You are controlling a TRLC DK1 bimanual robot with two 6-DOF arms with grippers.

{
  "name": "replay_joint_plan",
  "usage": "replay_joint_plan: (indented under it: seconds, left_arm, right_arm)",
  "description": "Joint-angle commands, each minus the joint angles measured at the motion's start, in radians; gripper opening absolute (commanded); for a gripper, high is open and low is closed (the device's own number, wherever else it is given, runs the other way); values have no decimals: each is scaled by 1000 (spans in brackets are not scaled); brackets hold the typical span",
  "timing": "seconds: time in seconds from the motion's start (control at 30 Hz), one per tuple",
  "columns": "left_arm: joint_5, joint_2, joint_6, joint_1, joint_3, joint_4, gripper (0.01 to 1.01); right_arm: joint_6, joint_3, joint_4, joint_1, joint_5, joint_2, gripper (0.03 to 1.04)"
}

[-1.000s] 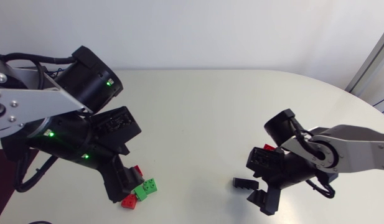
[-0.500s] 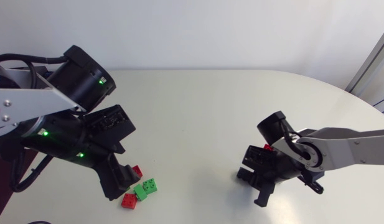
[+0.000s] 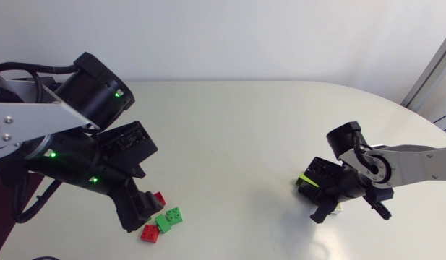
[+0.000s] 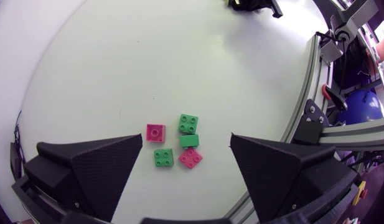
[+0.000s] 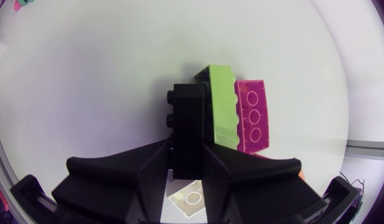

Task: Sort duplo bricks by size, large to the right and small to the left

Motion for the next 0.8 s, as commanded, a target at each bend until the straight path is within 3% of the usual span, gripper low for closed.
replay_joint_plan:
  seconds: [0.0,0.07,0.1,0.27,0.5,0.77]
  left_arm:
    - [-9,2,-12,-5,0,-8,984]
    - [-10,-4,-12,-3,2,-11,984]
    - [-12,-5,-12,0,2,-13,984]
    - [-12,-10,-11,3,0,-14,984]
    - [-15,-31,-12,15,-5,-14,984]
    - [-36,-136,-51,89,-49,-2,984]
  right_arm:
    - [-22,-36,-11,-10,10,-15,541]
    - [-19,-39,-54,-2,1,-96,972]
    - [-11,-39,-77,4,0,-146,1003]
    - [9,8,-162,-40,-2,-289,1002]
    - [1,-16,-158,-188,-25,-317,997]
    - [130,-41,-199,-198,-23,-464,995]
